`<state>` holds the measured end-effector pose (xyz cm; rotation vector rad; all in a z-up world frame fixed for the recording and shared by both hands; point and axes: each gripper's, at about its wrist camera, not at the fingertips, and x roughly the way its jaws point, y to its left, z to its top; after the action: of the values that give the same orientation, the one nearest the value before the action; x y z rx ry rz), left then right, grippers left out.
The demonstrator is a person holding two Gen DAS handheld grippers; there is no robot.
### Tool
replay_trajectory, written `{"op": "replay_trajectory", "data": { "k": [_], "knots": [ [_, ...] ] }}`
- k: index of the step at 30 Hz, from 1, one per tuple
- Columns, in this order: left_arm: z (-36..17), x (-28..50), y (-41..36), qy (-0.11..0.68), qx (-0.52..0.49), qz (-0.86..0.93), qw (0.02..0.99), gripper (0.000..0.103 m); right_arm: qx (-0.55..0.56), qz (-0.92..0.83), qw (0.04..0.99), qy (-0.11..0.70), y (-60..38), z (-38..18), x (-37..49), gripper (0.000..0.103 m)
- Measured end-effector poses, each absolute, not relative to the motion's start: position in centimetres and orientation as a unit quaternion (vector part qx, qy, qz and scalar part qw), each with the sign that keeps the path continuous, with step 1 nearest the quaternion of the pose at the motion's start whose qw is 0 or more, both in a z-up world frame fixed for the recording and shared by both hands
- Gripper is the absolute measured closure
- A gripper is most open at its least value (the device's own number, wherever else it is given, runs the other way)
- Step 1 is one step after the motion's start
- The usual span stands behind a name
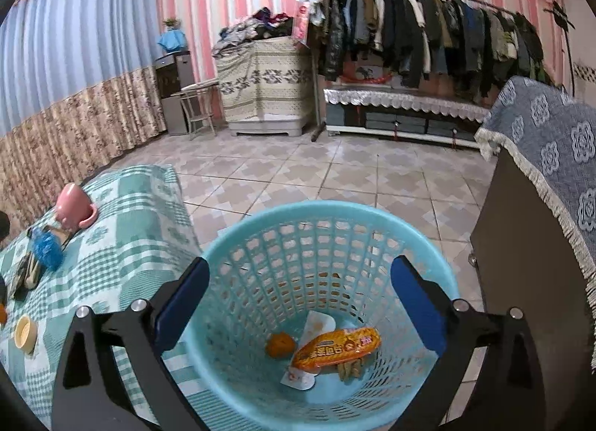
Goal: Collect trash
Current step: 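Move both tools back over the bed, then grasp the cream ridged dish with the right tool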
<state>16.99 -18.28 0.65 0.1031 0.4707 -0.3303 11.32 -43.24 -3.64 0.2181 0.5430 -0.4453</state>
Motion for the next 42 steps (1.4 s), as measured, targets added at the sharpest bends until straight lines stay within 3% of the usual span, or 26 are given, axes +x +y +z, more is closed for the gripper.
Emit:
{"op": "replay_trajectory", "data": {
  "k": [18,42],
  "knots": [
    [2.9,11.7,-5.9,0.192,0.044,-0.065,0.978,0.005,0.057,-0.101,0.966,0.233,-31.7,-1.8,10.9,0.007],
    [-5.6,12.5,13.5,0.285,0.002,0.064,0.956,0.005,0.033,0.066,0.949,0.307,-19.1,-5.9,15.3,0.007]
  ]
}}
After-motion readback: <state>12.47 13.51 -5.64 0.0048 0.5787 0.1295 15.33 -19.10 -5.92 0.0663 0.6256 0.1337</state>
